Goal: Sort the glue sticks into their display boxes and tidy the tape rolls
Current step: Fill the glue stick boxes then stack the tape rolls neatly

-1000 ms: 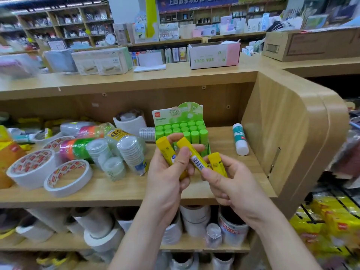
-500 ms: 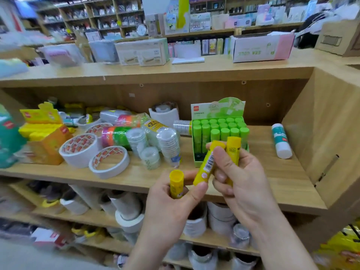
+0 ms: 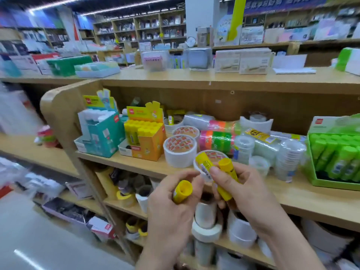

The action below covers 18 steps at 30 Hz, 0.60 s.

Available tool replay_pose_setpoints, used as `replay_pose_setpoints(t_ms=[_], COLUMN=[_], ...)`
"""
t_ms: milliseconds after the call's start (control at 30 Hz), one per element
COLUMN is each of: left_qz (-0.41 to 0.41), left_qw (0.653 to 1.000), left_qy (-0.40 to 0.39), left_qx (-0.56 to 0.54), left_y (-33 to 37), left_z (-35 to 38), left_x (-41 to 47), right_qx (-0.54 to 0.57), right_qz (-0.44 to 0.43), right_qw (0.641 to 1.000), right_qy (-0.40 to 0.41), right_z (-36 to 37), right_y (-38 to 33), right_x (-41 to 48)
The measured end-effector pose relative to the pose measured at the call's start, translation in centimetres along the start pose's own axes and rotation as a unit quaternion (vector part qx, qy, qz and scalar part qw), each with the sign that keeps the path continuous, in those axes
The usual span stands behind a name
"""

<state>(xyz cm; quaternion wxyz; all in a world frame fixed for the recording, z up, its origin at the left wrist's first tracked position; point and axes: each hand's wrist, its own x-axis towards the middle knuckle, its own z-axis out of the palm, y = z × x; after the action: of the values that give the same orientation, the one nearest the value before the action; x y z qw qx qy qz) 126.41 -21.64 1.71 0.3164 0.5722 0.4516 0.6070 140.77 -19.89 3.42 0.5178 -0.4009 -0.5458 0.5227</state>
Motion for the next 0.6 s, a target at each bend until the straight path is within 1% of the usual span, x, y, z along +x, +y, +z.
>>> replay_pose_setpoints(t_ms=[33,100,167,233,300,367,467,600], left_qz=[0.005,-0.01,-0.028,-0.027,-0.031,-0.039,-0.052,-0.054], left_qw=[1.0,0.999,0.998,0.999,0.999,0.998,0.998,0.998], left_qy=[0.003,-0.03,-0.051,-0.027,0.008,0.023,0.017,-0.014], left_qx=[0.0,-0.025,-0.039,-0.029,-0.039,-0.05,-0.038,0.01], left_y=[-0.1,-0.3,-0.5,-1.3,-2.6,-3.8,-5.2,-7.2], left_z=[-1.9,-5.3,-8.1,-10.5,-12.5,-13.7,-14.2,-14.6], left_x=[0.9,2.4,3.6,4.8,5.8,6.8,8.3,10.8], right_qx=[-0.026,-0.072,-0.093,-0.103,-0.103,-0.109,-0.136,-0.19], right_qz=[0.007,0.031,0.051,0.053,0.047,0.007,-0.078,-0.127], right_qw=[0.999,0.993,0.989,0.99,0.993,0.994,0.986,0.967], right_qy=[-0.033,-0.09,-0.106,-0.084,-0.04,0.011,0.063,0.113], right_z=[1.3,3.9,6.4,8.4,9.8,10.8,12.4,13.5], right_y=[0.0,-0.1,-0.2,-0.2,-0.1,0.1,0.5,1.6], right_x=[0.5,1.3,2.0,3.0,4.2,5.5,7.5,10.5])
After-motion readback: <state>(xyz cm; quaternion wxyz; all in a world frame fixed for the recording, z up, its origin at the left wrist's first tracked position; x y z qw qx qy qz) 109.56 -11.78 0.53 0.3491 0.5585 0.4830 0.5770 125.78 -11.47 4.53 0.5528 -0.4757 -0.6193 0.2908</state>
